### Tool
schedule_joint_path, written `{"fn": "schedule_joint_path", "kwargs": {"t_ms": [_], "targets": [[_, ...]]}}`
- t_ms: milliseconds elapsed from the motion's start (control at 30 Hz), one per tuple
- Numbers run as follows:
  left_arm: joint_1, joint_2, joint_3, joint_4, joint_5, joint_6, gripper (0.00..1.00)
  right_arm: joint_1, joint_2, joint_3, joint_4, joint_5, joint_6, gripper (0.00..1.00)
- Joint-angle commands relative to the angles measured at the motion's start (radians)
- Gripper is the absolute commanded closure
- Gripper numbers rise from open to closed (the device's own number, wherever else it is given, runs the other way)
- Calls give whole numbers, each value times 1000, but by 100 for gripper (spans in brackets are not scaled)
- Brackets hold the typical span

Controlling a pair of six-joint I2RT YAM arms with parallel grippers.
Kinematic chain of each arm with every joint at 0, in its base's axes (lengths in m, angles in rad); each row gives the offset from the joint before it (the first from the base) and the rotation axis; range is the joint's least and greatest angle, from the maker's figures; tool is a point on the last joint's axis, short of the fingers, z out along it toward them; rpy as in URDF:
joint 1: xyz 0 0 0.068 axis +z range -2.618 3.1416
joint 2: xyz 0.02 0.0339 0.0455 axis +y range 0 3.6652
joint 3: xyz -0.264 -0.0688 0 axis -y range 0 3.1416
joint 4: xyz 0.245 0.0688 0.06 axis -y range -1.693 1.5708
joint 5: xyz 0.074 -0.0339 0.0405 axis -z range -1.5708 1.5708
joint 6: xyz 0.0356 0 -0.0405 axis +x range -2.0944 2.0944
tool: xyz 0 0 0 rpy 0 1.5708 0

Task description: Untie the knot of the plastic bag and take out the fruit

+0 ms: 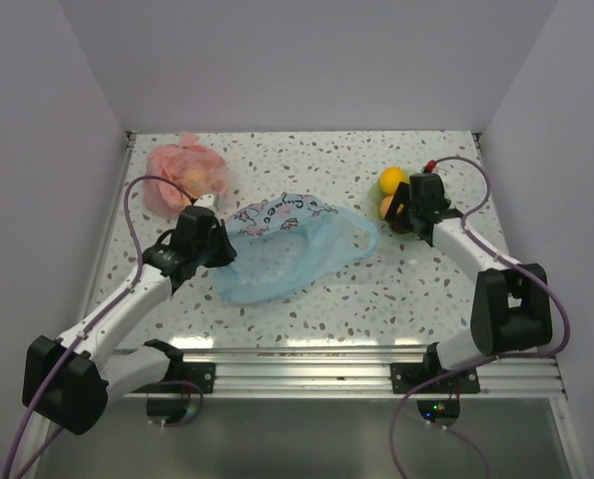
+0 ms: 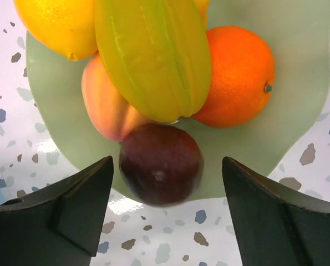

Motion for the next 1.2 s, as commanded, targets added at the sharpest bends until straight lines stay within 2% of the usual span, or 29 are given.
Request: {"fn": "schedule_joint_path", "kwargs": {"t_ms": [0,133,333,633,667,800,933,1067,1167], "targets": [[1,-13,21,-4,-31,36,100,-1,-68,-1,-18,45,23,12],[3,-19,37,-16,-48,45,100,-1,-133,21,-49,36,23,1],[3,-39,52,-53,-93,53,100,0,-294,111,-173,4,3,1],[1,-155,-5,-140,-212,41,100,-1,-611,231,-353,-5,-147,1],[3,-184,-14,-147,-218,30,95,-1,-641,234,-365,5,-162,1],[3,-261,-41,-177,-248,-4,86,35,-735,251,-402,85,-201,1],[3,-341,-57,-223,-257,-37,78,123,-821,233,-413,182,-257,1],[3,-438,-49,-249,-260,-48,58,146,-894,214,-416,225,-286,1],[3,-502,-23,-280,-261,-48,38,147,-956,208,-428,225,-299,1]]}}
